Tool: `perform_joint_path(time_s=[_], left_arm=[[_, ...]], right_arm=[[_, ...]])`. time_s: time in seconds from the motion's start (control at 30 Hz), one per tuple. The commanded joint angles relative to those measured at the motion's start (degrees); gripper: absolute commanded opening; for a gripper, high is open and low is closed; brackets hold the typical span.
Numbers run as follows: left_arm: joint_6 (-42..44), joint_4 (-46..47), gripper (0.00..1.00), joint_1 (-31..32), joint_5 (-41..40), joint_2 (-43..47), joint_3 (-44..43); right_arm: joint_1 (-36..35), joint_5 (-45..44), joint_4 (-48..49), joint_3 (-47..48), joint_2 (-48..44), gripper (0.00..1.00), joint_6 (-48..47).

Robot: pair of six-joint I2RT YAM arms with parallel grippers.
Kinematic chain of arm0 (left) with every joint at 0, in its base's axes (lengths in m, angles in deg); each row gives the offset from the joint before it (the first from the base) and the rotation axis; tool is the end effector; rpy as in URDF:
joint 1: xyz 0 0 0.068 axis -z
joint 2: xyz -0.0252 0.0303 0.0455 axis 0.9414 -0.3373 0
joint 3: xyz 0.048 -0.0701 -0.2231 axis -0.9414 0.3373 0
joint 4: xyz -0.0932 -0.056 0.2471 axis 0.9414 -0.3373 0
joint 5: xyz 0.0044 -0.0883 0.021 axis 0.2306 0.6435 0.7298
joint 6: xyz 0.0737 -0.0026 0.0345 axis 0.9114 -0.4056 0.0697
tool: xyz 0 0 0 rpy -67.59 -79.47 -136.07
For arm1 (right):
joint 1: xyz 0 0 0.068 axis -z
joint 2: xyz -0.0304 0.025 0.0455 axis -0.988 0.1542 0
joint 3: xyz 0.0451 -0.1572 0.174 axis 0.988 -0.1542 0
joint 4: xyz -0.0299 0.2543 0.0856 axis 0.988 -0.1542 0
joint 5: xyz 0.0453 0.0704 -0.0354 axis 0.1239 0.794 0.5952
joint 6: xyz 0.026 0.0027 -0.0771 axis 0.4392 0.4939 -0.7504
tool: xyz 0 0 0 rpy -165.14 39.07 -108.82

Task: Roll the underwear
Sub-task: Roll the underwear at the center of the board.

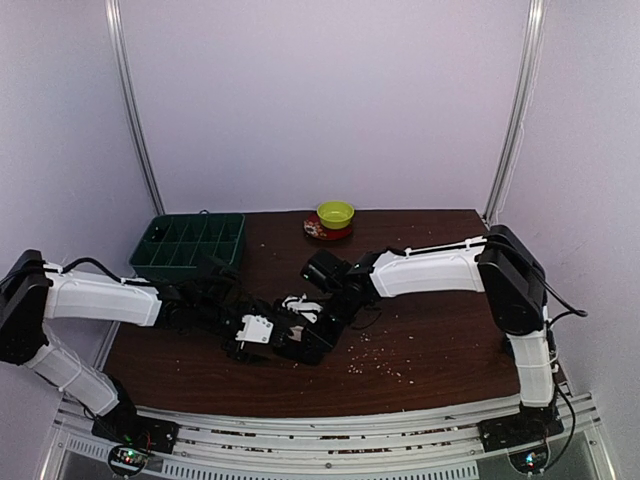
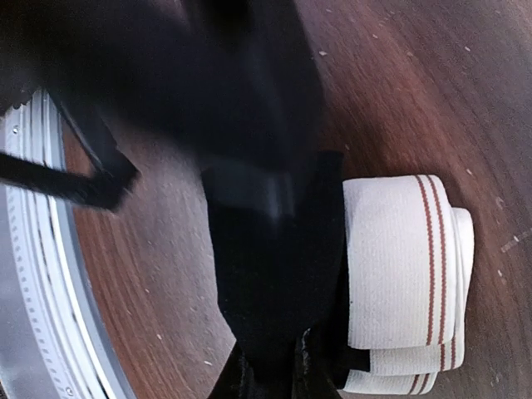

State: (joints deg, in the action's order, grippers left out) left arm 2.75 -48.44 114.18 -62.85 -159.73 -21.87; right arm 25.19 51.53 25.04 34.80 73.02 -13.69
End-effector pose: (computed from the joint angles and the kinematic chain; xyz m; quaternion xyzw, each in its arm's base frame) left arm 0.2046 -0.2323 0.1071 0.7443 0.5476 -0.1380 0.3566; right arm 0.2185 0.3872 0.0971 -0.5280 0.7852 0.3167 0.0664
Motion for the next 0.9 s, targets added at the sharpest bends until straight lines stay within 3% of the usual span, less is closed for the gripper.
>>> perform_joint_path(time_s=[0.0, 0.13, 0.23, 0.37, 0.53, 0.63, 0.77, 0.87], left_arm=[[0.3, 8.12, 0.78, 2.83, -3.19, -3.97, -2.1], [1.48, 7.95, 0.76, 4.34, -4.25, -7.04, -3.23], [1.51, 7.49, 0.7, 4.96, -5.22, -9.17, -3.98], [0.93, 6.33, 0.51, 4.97, -6.22, -11.7, -5.08], [-0.42, 1.48, 0.18, 4.97, -6.87, -14.51, -7.92], [-1.41, -5.62, 0.0, 4.97, -7.11, -17.15, -11.47], [-3.75, -15.47, 0.0, 4.88, -5.55, -21.24, -16.24], [-5.73, -21.01, 0.0, 4.65, -3.78, -23.36, -19.14]], right_arm=[[0.47, 2.37, -4.84, 0.1, 5.66, 0.0, 0.83], [1.53, 2.44, -4.88, 0.46, 6.36, 0.0, 0.44], [2.22, 2.46, -4.8, 0.19, 6.24, 0.0, 0.14], [2.74, 1.75, -4.57, -0.26, 5.83, 0.0, -0.33], [2.86, -0.84, -3.73, -0.65, 4.63, 0.0, -0.76], [2.81, -3.05, -1.47, -2.2, 1.91, 0.14, -1.11], [2.8, -6.41, 6.23, -8.62, -6.94, 0.4, -1.17], [2.78, -10.24, 12.98, -15.79, -14.97, 0.5, -0.7]])
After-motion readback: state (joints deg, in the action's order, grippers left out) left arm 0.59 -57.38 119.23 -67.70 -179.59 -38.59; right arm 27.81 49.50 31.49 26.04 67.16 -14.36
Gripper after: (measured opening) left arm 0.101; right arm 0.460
